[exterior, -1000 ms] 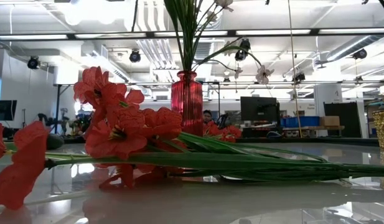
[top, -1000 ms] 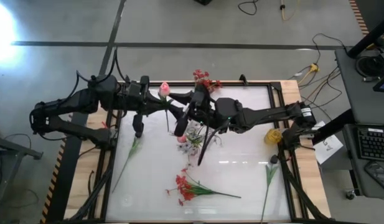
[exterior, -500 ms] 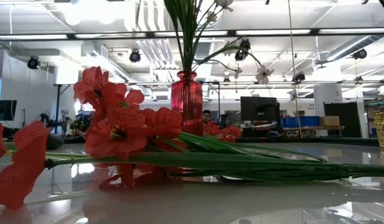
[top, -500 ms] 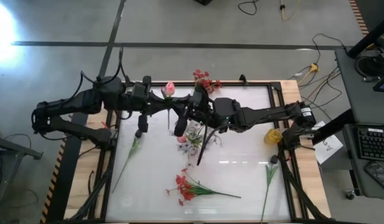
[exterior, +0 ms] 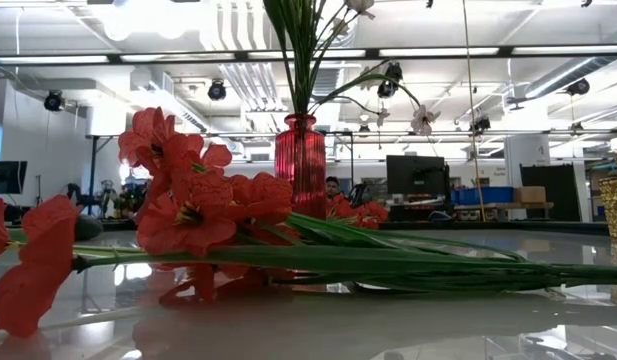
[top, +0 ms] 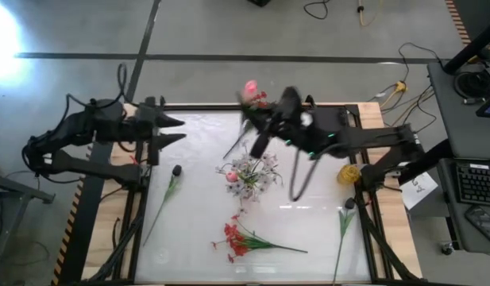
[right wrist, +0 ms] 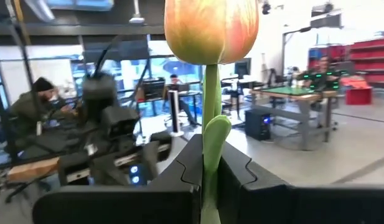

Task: Sort flowers into vase by color
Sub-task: Put the pink flower into the red vase

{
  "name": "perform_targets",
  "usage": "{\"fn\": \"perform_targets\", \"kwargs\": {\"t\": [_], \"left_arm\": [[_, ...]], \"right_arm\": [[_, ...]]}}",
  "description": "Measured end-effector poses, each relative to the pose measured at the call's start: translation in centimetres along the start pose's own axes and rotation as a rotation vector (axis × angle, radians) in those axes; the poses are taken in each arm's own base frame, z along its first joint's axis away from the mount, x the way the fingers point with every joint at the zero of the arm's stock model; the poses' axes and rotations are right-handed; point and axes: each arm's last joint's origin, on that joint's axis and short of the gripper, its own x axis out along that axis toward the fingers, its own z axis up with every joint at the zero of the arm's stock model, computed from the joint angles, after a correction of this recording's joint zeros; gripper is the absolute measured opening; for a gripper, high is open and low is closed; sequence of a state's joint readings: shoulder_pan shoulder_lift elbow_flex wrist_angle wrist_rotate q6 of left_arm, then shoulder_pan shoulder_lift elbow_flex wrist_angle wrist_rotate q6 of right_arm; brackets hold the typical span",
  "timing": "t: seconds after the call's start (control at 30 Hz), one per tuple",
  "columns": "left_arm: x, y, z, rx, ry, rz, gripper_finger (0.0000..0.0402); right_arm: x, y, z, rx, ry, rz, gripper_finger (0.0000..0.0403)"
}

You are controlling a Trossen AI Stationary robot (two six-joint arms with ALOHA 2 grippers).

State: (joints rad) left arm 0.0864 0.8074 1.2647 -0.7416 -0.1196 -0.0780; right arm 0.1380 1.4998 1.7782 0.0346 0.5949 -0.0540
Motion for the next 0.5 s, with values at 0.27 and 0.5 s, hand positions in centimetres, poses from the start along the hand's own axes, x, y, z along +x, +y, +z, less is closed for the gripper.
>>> {"fn": "perform_targets", "kwargs": {"t": [0.27,0.5], "left_arm": [[0.1,0.2,-4.6,-0.083,0.062,-0.004,0.0185],[2.5,-0.6,-8.5,-0.100,0.106,-0.064,0.0185]], "right_arm": [[-3.4,-2.5,2.5,-0.015,0.083,-0.040,0.0013],[-5.3,-2.2,0.0,-0.049,0.300,-0.019,0.0013]]}}
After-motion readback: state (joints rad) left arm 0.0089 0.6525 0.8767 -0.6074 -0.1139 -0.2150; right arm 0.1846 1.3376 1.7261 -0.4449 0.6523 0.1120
